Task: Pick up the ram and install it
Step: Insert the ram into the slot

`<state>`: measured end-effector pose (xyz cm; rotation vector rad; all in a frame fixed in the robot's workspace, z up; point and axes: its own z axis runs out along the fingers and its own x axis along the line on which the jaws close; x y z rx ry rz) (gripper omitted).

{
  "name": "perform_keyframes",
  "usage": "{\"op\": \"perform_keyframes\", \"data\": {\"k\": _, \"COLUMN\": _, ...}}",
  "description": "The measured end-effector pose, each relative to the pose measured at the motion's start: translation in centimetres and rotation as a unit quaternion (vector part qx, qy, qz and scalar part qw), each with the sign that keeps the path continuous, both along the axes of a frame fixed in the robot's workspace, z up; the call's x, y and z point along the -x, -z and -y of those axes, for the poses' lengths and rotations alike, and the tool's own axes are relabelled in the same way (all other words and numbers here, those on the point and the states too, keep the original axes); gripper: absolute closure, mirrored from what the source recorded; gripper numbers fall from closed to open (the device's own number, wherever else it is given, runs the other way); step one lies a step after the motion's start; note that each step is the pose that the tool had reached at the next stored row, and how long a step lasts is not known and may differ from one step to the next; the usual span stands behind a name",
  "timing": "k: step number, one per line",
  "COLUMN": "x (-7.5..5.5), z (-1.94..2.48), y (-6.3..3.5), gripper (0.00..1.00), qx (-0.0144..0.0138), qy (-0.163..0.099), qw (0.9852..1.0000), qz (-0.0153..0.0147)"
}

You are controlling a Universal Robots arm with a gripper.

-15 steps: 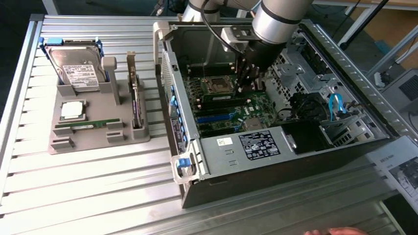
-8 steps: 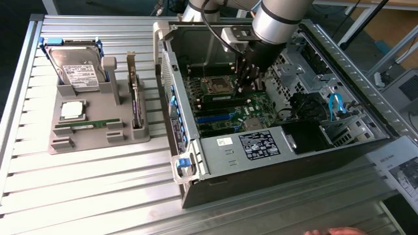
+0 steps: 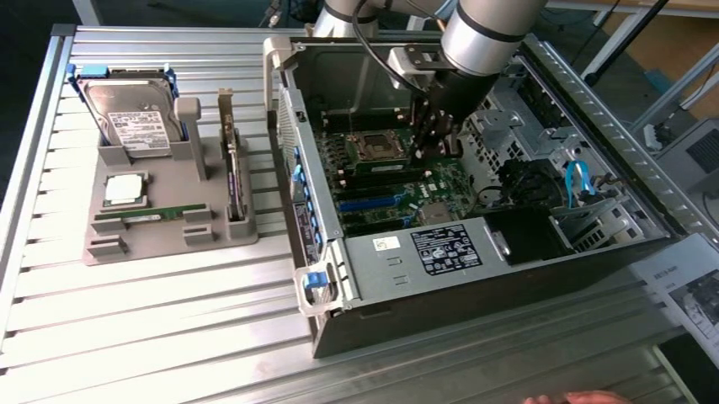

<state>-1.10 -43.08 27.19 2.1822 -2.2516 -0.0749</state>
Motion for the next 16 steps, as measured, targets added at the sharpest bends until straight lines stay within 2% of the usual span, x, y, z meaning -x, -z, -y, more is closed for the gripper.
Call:
{"op": "perform_keyframes", "data": {"k": 6, "x": 0.0, "z": -0.11, "y": 0.03, "gripper": 0.88, "qx": 0.0000, "qy": 0.000, "qw": 1.0000, "qz": 0.0000}}
{"op": "perform_keyframes", "data": {"k": 16, "x": 0.0, "z": -1.08, "y": 0.31, "gripper": 0.88, "qx": 0.0000, "qy": 0.000, "qw": 1.0000, "qz": 0.0000}}
